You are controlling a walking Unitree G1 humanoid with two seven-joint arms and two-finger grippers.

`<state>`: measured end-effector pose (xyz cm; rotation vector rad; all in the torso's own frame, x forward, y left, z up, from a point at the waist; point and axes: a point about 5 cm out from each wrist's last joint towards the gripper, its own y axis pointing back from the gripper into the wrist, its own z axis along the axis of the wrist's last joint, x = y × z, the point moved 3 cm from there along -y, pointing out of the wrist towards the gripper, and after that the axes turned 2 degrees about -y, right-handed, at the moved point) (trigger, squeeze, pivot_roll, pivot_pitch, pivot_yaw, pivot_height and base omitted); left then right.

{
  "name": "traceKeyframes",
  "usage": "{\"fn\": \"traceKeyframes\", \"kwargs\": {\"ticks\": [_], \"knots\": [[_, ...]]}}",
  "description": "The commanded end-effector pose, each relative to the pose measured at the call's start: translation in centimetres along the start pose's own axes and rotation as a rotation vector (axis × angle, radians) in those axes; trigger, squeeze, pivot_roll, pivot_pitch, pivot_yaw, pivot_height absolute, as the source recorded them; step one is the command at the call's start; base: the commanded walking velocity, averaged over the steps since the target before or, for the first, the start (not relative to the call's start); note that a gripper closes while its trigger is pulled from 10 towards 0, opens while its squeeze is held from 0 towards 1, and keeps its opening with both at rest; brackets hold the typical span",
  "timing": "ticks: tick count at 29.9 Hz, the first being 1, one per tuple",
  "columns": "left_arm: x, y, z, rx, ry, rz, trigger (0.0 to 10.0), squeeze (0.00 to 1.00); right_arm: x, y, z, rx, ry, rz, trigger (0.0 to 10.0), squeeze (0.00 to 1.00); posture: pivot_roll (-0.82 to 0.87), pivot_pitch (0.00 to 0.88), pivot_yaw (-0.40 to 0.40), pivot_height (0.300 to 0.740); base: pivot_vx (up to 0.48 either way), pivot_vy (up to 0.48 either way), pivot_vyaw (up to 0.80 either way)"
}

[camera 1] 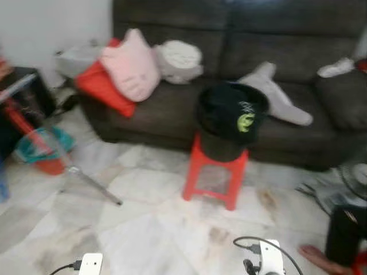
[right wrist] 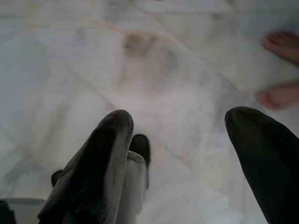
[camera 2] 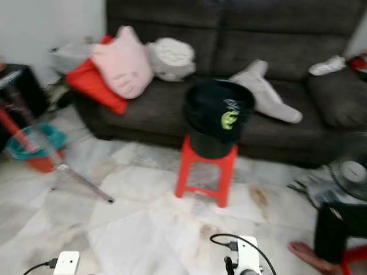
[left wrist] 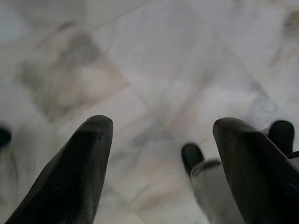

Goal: Hang hanger

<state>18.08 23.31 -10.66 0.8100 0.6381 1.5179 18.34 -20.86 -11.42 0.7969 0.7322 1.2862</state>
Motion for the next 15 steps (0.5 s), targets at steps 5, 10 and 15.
{"fn": "traceKeyframes", "kwargs": {"ticks": [5,10,15], "knots": [[-0.19,0.10,-0.54,0.017,-0.012,-0.006,10.0,0.00,0.07,-0.07,0.54,-0.017,0.039,-0.006,10.0,0.00,0.00,0.000,-0.012,0.740,0.244,0.000,0.00],[-0.25,0.07,-0.43,0.015,-0.020,-0.011,10.0,0.00,0.12,-0.06,0.50,-0.017,0.039,-0.006,10.0,0.00,0.00,0.000,-0.007,0.740,0.244,0.000,0.00],[-0.24,0.06,-0.41,0.016,-0.025,-0.014,10.0,0.00,0.18,-0.06,0.50,-0.018,0.039,-0.006,10.0,0.00,0.00,0.000,-0.003,0.740,0.243,0.000,0.00]]}}
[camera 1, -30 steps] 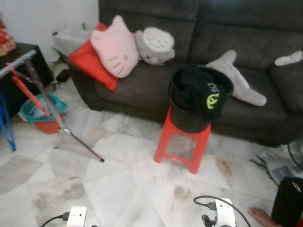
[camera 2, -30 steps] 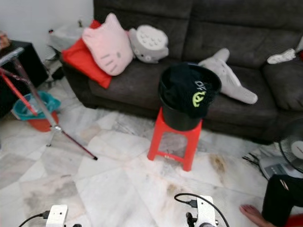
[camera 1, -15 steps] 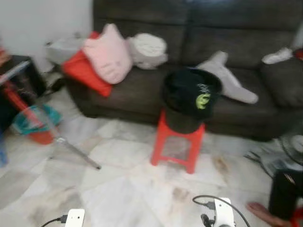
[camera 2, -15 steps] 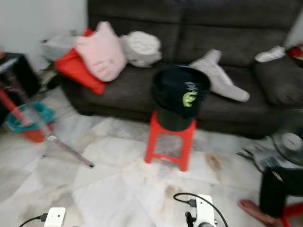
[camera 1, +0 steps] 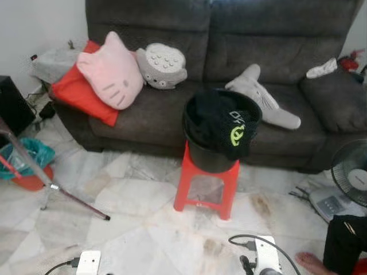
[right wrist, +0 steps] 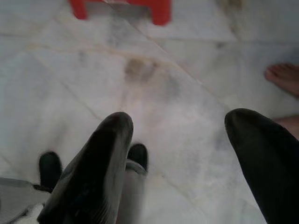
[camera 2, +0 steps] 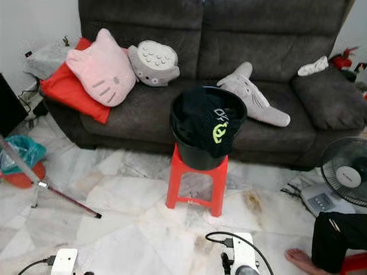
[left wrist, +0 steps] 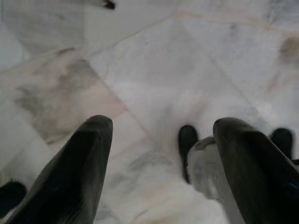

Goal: Hang hanger

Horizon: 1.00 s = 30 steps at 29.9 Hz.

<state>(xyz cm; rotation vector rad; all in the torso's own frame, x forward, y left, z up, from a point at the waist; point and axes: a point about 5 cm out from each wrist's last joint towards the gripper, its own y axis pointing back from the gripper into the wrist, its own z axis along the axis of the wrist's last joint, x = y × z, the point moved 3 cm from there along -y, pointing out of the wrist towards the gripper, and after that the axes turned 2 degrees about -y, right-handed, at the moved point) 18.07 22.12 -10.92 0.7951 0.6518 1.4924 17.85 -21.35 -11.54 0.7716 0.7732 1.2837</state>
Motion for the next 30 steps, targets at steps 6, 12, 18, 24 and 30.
{"fn": "traceKeyframes", "kwargs": {"ticks": [6,12,18,24,30], "knots": [[1.02,0.16,-0.29,0.015,-0.033,0.014,10.0,0.00,0.73,-0.15,0.96,-0.027,0.002,0.012,10.0,0.00,-0.01,0.000,-0.002,0.740,0.241,0.000,0.00],[1.02,0.16,-0.29,0.015,-0.033,0.014,10.0,0.00,0.73,-0.15,0.96,-0.027,0.002,0.012,10.0,0.00,-0.01,0.000,-0.002,0.740,0.240,0.000,0.00],[1.14,0.24,-0.57,0.024,-0.032,0.014,10.0,0.00,0.68,-0.16,1.08,-0.030,0.001,0.013,10.0,0.00,-0.01,0.000,-0.003,0.740,0.241,0.000,0.00],[0.97,0.19,-0.50,0.024,-0.033,0.010,10.0,0.00,0.63,-0.17,1.16,-0.032,-0.001,0.010,10.0,0.00,-0.02,0.000,-0.002,0.740,0.241,0.000,0.00],[0.85,0.14,-0.39,0.023,-0.035,0.007,10.0,0.00,0.64,-0.18,1.22,-0.033,-0.004,0.010,10.0,0.00,-0.02,0.000,-0.001,0.740,0.241,0.000,0.00]]}}
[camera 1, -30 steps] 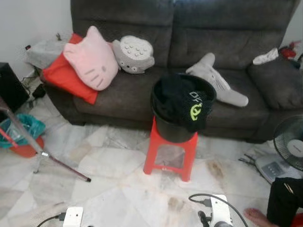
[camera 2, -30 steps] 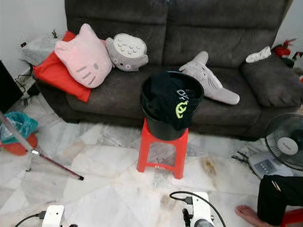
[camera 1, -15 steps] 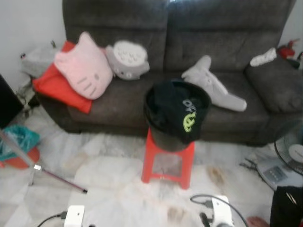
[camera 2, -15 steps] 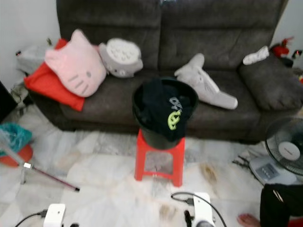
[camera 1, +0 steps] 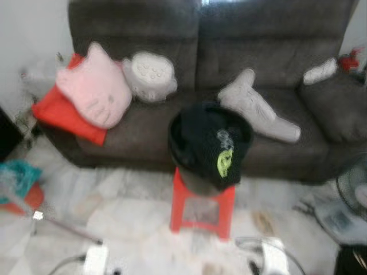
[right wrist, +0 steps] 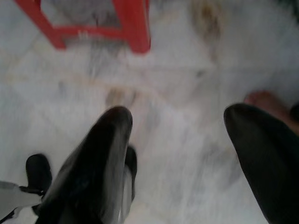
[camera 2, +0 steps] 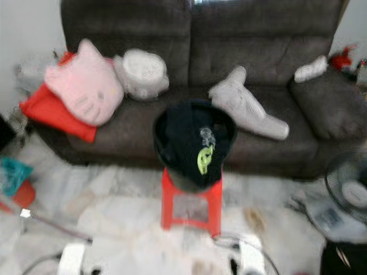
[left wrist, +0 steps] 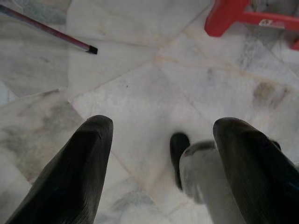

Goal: Hang hanger

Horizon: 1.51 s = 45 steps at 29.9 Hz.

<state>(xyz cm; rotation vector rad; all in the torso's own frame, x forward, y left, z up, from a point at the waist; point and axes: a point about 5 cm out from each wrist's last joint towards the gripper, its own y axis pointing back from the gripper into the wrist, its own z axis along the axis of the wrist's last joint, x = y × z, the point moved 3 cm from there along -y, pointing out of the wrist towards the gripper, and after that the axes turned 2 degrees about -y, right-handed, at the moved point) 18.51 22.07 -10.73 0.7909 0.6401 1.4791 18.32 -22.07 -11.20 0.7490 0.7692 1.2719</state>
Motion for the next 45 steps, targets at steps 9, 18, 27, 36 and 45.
{"fn": "traceKeyframes", "kwargs": {"ticks": [9,18,27,36,45], "knots": [[1.3,0.2,-0.5,0.029,-0.030,0.029,10.0,0.00,1.7,-0.2,0.9,-0.029,-0.028,0.027,10.0,0.00,-0.02,0.000,0.017,0.740,0.107,0.000,0.00],[3.2,0.4,-0.3,0.035,-0.069,0.059,10.0,0.00,2.5,-0.1,1.9,-0.100,0.055,0.015,10.0,0.00,-0.06,0.000,0.065,0.740,0.000,0.000,0.00],[4.8,0.6,0.6,0.024,-0.097,0.082,10.0,0.00,2.2,0.7,5.6,-0.386,0.425,-0.083,10.0,0.00,-0.12,0.000,0.088,0.740,0.000,0.000,0.00],[4.4,0.3,1.1,0.009,-0.087,0.093,10.0,0.00,1.0,1.7,6.1,-0.522,0.511,-0.206,10.0,0.00,-0.09,0.000,0.069,0.740,0.000,0.000,0.00],[6.4,1.2,-0.6,0.049,-0.099,0.139,10.0,0.00,2.3,3.2,6.8,-0.714,0.685,-0.244,10.0,0.00,-0.09,0.000,0.104,0.740,0.000,0.000,0.00]]}}
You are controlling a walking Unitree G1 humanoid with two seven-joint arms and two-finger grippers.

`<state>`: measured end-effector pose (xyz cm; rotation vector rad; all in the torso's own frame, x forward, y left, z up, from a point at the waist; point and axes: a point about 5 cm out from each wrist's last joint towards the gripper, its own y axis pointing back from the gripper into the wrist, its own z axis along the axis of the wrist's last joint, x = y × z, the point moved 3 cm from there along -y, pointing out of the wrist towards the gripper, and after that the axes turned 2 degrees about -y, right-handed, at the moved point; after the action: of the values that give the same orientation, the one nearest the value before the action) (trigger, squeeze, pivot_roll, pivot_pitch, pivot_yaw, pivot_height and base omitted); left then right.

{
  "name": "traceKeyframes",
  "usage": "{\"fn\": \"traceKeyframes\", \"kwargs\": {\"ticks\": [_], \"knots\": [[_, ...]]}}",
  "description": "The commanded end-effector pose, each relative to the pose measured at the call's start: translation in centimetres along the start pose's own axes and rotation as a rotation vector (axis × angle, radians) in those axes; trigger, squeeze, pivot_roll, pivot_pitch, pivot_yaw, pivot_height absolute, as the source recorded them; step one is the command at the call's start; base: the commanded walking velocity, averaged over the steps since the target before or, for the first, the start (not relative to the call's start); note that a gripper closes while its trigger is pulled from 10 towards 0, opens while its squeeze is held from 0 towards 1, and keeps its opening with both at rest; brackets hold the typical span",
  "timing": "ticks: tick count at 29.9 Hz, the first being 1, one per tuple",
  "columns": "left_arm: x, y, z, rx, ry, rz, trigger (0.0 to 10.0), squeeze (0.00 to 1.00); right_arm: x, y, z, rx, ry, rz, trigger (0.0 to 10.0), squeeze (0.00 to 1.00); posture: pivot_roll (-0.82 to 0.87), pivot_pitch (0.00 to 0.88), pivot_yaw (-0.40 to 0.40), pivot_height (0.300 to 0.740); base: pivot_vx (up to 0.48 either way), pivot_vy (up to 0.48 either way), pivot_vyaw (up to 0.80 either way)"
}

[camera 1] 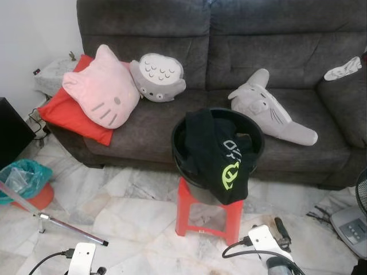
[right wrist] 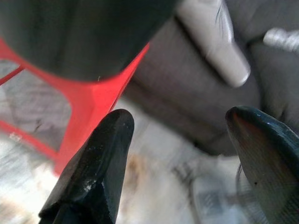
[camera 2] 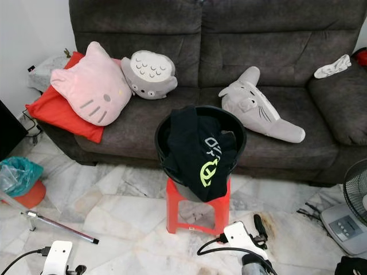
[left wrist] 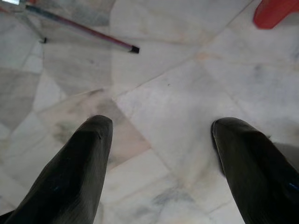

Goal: Hang hanger

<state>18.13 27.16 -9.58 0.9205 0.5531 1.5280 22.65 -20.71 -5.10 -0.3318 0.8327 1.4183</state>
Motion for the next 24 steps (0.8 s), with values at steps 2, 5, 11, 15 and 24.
{"fn": "traceKeyframes", "kwargs": {"ticks": [2,5,11,15,24], "knots": [[2.0,0.4,-0.9,0.025,-0.010,0.042,10.0,0.00,0.7,0.3,0.8,-0.058,0.051,0.014,10.0,0.00,-0.11,0.000,0.118,0.740,0.000,0.000,0.00],[2.3,0.5,-1.1,0.028,-0.009,0.051,10.0,0.00,0.7,0.2,0.9,-0.074,0.082,0.022,10.0,0.00,-0.11,0.000,0.121,0.740,0.000,0.000,0.00],[2.9,0.8,-1.7,0.040,0.002,0.066,10.0,0.00,1.1,0.4,1.9,-0.171,0.213,0.039,10.0,0.00,-0.12,0.000,0.096,0.740,0.000,0.000,0.00],[3.0,0.8,-1.7,0.046,0.018,0.080,10.0,0.00,-0.7,-0.3,1.8,-0.159,0.211,-0.032,10.0,0.00,-0.13,0.000,0.086,0.740,0.000,0.000,0.00],[2.9,0.6,-1.4,0.049,0.019,0.079,10.0,0.00,-2.9,-0.3,2.7,-0.199,0.117,-0.129,10.0,0.00,-0.15,0.000,0.087,0.740,0.000,0.000,0.00]]}}
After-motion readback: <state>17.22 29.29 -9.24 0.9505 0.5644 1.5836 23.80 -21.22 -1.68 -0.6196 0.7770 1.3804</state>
